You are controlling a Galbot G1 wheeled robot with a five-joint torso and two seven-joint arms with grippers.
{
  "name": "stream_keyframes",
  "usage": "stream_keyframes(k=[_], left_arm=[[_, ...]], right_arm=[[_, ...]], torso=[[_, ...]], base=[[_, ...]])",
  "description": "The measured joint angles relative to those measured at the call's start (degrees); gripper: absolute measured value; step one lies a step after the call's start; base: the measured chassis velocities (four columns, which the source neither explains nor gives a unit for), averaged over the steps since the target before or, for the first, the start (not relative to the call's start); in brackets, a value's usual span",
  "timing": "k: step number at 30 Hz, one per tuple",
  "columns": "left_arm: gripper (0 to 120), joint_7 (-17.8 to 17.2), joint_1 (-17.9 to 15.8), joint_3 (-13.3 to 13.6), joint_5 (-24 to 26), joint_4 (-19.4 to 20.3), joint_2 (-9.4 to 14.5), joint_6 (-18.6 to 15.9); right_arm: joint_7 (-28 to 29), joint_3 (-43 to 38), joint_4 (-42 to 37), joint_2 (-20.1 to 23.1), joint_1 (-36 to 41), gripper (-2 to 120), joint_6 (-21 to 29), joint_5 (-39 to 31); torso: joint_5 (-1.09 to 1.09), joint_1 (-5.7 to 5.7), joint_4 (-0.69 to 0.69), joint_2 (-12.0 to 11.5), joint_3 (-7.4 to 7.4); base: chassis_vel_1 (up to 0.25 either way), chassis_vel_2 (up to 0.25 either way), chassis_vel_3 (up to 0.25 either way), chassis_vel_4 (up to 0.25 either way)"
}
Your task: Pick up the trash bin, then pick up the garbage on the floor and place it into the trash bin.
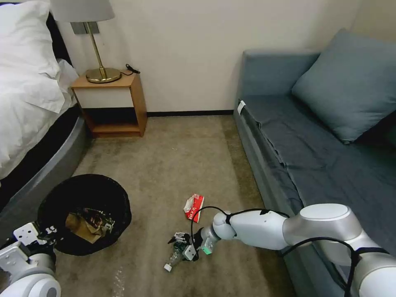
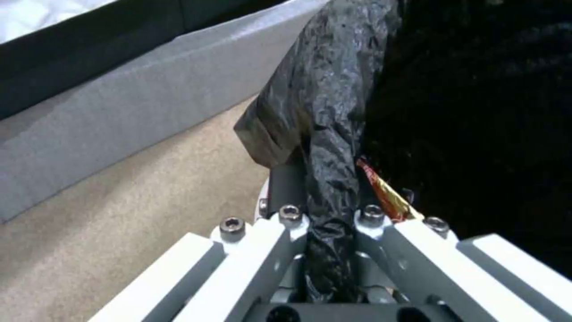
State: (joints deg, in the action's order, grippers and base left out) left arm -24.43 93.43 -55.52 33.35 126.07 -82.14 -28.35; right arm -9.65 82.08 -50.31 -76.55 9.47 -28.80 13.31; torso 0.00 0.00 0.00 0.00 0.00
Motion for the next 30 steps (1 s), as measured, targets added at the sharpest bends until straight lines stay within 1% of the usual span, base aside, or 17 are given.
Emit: stream_keyframes(k=[3,9,12,16,17,18,19,21,22,25,26,27,29,30], left_arm=[[2,0.01,-0.12,0.14,0.02,-0.03,-0.07,0.02],[2,0.03,-0.13,0.26,0.05,0.03,-0.05,0.04],[2,0.03,-0.12,0.37,0.06,0.23,0.15,0.04],[2,0.03,-0.15,0.47,0.07,0.30,0.17,0.04],[2,0.04,-0.15,0.52,0.07,0.33,0.17,0.04],[2,0.04,-0.15,0.52,0.07,0.33,0.17,0.04],[2,0.03,-0.15,0.62,0.07,0.33,0.19,0.04],[2,0.03,-0.15,0.69,0.06,0.34,0.20,0.03],[2,0.03,-0.15,0.69,0.06,0.34,0.20,0.03],[2,0.03,-0.15,0.69,0.03,0.32,0.32,0.03],[2,0.03,-0.15,0.69,0.03,0.32,0.32,0.03],[2,0.02,-0.15,0.70,0.03,0.33,0.33,0.03],[2,0.02,-0.15,0.69,0.02,0.33,0.33,0.02],[2,0.01,-0.15,0.71,0.01,0.33,0.33,0.00]], right_arm=[[0.05,-0.36,2.78,-1.29,0.35,100,-0.88,0.24],[0.00,-0.91,5.56,-2.45,0.86,100,-1.38,0.44],[-0.44,-1.57,8.15,-3.15,1.59,99,-1.80,0.45],[-0.51,-1.96,8.79,-3.34,1.90,97,-2.01,0.56],[-0.56,-2.22,9.18,-3.46,2.10,89,-2.20,0.73],[-0.56,-2.22,9.18,-3.46,2.10,89,-2.20,0.73],[-0.63,-2.75,9.92,-3.67,2.41,83,-2.70,1.23],[-0.66,-3.55,10.66,-3.87,2.78,75,-3.32,1.97],[-0.66,-3.55,10.66,-3.87,2.78,75,-3.32,1.97],[-0.66,-4.48,11.10,-3.95,3.20,56,-3.70,2.61],[-0.66,-4.48,11.10,-3.95,3.20,56,-3.70,2.61],[-0.66,-4.53,11.10,-3.95,3.26,53,-3.72,2.63],[-0.66,-4.65,11.09,-3.94,3.34,45,-3.75,2.64],[-0.65,-4.81,11.03,-3.90,3.41,38,-3.78,2.64]], torso=[[0.00,0.00,0.00,0.00,0.00],[0.01,0.00,0.01,0.00,0.00],[0.00,0.00,0.00,0.00,0.00],[0.00,0.00,0.00,0.00,0.00],[0.00,0.00,0.00,0.00,0.00],[0.00,0.00,0.00,0.00,0.00],[0.00,0.00,0.00,0.00,0.00],[-0.01,0.00,0.00,0.00,0.00],[-0.01,0.00,0.00,0.00,0.00],[0.00,0.00,0.00,0.00,0.00],[0.00,0.00,0.00,0.00,0.00],[0.00,0.00,0.00,0.00,0.00],[0.01,0.00,0.00,0.00,0.00],[0.00,0.00,0.00,0.00,0.00]], base=[[0.000,0.000,0.000,0.000],[0.000,0.000,0.000,0.000],[0.000,0.000,0.000,0.000],[0.000,0.000,0.000,0.000],[0.000,0.000,0.000,0.000],[0.000,0.000,0.000,0.000],[0.000,0.000,0.000,0.000],[0.000,0.000,0.000,0.000],[0.000,0.000,0.000,0.000],[0.000,0.000,0.000,0.000],[0.000,0.000,0.000,0.000],[0.000,0.000,0.000,0.000],[0.000,0.000,0.000,0.000],[0.000,0.000,0.000,0.000]])
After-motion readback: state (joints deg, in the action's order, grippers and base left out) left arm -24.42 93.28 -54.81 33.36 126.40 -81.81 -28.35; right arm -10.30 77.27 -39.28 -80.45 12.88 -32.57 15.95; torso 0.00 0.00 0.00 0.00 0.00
